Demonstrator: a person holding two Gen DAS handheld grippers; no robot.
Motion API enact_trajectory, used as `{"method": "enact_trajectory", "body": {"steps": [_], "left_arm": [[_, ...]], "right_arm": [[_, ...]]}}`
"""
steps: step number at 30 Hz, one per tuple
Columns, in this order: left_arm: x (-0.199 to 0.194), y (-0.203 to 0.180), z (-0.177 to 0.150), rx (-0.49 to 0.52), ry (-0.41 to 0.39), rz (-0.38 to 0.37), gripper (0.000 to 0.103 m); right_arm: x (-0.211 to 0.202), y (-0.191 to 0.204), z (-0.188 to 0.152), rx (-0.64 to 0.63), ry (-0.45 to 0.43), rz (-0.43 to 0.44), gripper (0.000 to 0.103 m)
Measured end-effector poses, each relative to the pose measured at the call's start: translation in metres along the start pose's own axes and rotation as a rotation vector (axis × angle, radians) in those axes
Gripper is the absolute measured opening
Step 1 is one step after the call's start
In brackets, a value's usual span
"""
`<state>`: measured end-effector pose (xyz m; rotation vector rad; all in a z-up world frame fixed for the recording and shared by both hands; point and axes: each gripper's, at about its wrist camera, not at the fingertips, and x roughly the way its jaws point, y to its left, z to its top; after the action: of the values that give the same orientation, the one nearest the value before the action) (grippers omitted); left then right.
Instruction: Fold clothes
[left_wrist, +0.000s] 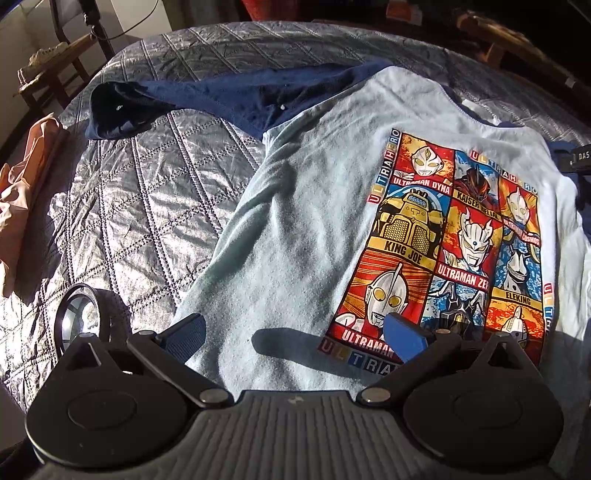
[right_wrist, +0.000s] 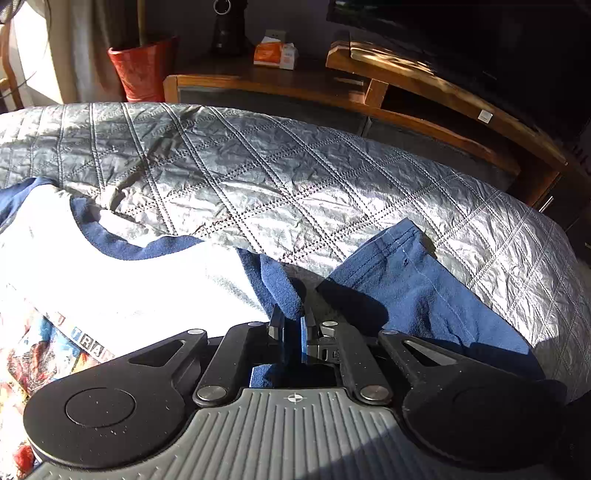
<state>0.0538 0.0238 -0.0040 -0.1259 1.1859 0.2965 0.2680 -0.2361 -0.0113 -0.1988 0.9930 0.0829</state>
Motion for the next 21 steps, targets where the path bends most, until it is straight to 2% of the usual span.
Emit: {"method": "enact_trajectory", "body": {"steps": [1,2,4,5,7,9,11,13,15,16,18,21], "left_arm": [[0.000,0.001,0.000,-0.003,0.001,-0.002,0.102],[0.000,0.003,0.001,-0.007,0.002,-0.003,0.102],[0.000,0.006,0.002,-0.017,-0.001,0.000,0.102],[-0.001,0.008,0.002,-0.022,-0.002,0.001,0.102],[-0.002,0.012,0.003,-0.034,-0.006,0.003,0.102],[-0.003,0.018,0.005,-0.052,-0.012,0.007,0.102],[-0.005,0.022,0.006,-0.060,-0.018,0.011,0.102],[-0.005,0.023,0.006,-0.058,-0.017,0.011,0.102],[-0.006,0.025,0.006,-0.054,-0.013,0.007,0.102],[-0.007,0.025,0.006,-0.054,-0.012,0.005,0.102],[-0.009,0.028,0.007,-0.056,-0.014,-0.005,0.102],[-0.010,0.031,0.007,-0.050,-0.012,-0.017,0.102]], "right_arm": [[0.002,0.000,-0.001,0.000,0.005,-0.023,0.015],[0.002,0.003,-0.002,-0.024,-0.001,-0.086,0.042],[-0.001,0.009,-0.002,-0.070,-0.028,-0.200,0.076],[-0.010,0.011,0.000,-0.077,-0.086,-0.202,0.070],[-0.030,0.019,0.008,-0.032,-0.191,-0.083,0.064],[-0.046,0.032,0.018,0.009,-0.275,0.051,0.063],[-0.047,0.060,0.034,0.008,-0.250,0.203,0.059],[-0.046,0.097,0.046,-0.032,-0.241,0.313,0.060],[-0.039,0.137,0.056,-0.114,-0.196,0.366,0.067],[-0.032,0.152,0.059,-0.145,-0.184,0.360,0.073],[-0.020,0.182,0.064,-0.208,-0.160,0.347,0.074],[-0.007,0.197,0.072,-0.194,-0.158,0.296,0.080]]}}
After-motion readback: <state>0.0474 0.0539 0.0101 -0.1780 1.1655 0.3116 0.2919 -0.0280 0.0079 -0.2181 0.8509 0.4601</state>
